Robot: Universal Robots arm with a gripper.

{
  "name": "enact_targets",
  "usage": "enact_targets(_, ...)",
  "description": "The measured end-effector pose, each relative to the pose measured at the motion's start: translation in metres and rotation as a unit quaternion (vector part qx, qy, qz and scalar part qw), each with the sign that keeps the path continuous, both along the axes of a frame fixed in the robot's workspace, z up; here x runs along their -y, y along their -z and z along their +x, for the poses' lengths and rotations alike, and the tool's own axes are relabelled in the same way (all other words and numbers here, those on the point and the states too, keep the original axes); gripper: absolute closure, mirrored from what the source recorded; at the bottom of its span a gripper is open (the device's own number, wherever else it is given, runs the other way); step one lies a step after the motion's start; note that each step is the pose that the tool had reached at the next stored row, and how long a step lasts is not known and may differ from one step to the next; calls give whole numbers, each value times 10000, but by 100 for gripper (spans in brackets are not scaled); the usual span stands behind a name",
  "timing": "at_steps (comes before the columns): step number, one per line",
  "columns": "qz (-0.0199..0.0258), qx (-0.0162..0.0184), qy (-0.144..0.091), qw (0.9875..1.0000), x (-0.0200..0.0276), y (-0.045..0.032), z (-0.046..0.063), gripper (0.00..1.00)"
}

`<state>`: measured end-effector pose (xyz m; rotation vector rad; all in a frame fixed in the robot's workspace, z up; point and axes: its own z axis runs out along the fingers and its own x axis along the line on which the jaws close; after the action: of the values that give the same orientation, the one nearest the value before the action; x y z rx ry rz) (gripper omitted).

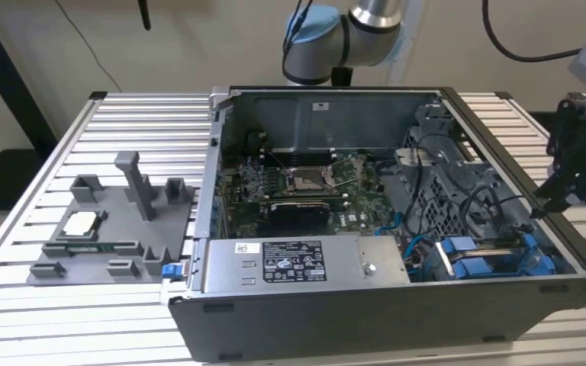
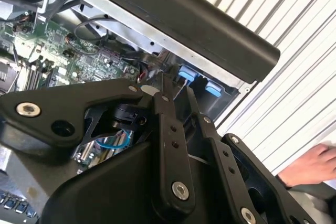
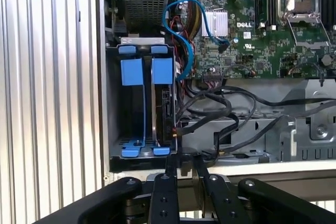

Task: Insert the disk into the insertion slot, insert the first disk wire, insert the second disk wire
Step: 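Insert the second disk wire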

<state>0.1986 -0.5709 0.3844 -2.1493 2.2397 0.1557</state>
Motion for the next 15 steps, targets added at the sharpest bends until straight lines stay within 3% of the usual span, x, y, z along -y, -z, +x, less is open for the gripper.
enact_targets(4,57,0,32,10000,0,49,39,73)
enact_targets(9,72,-4,122,9999,0,113,48,73)
enact_targets(15,74,-93,183,9998,0,156,53,76)
